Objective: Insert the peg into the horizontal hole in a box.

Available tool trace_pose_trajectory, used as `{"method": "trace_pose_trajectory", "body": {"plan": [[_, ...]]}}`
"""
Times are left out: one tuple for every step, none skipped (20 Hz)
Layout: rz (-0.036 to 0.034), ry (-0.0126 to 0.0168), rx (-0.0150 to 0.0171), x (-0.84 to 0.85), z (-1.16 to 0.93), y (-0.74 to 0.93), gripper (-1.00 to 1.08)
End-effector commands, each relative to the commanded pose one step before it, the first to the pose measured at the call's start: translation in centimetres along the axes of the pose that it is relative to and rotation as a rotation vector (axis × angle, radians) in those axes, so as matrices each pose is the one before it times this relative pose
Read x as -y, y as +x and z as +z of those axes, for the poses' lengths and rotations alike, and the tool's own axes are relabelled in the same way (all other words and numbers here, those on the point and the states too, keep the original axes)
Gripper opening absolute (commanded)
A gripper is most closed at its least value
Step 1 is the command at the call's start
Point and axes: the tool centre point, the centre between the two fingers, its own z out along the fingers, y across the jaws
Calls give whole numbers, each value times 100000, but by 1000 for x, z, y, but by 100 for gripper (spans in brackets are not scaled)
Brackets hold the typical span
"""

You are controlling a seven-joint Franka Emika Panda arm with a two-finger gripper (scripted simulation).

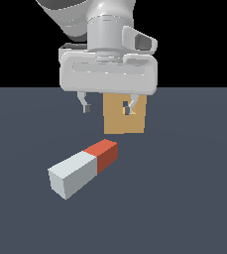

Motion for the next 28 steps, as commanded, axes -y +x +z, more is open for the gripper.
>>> {"method": "trace_pose_trajectory", "body": {"plan": [[0,0,0,-1,1,-1,100],[97,-10,-1,8,10,-12,100],[308,-24,-9,22,35,-46,100],[510,-39,-15,37,59,-75,100],[715,-55,-20,52,82,-106,100],[918,-70,-26,68,106,-135,100],[1123,-86,-32,83,129,-165,100],[1327,-101,-38,98,152,-195,100],[1530,-117,-44,114,176,-224,100],[1734,-132,-49,129,200,-254,100],[1938,-148,-55,145,223,-284,100],[2141,-164,-61,161,247,-313,100],[2346,-179,-67,177,270,-343,100],[2548,-195,-73,193,294,-372,100],[2751,-211,-78,209,318,-401,100],[2955,-226,-84,226,342,-431,100],[3158,-242,-90,242,366,-460,100],[3360,-258,-96,260,390,-488,100],[3494,-268,-100,271,406,-507,100],[3328,-255,-95,259,388,-482,100],[3126,-240,-90,244,365,-452,100],[2924,-224,-84,229,343,-422,100],[2721,-208,-79,215,320,-391,100],[2521,-193,-74,200,298,-362,100],[2322,-177,-69,184,275,-333,100],[2121,-162,-64,169,253,-303,100],[1918,-145,-60,154,230,-272,100],[1716,-129,-55,139,207,-242,100]]}}
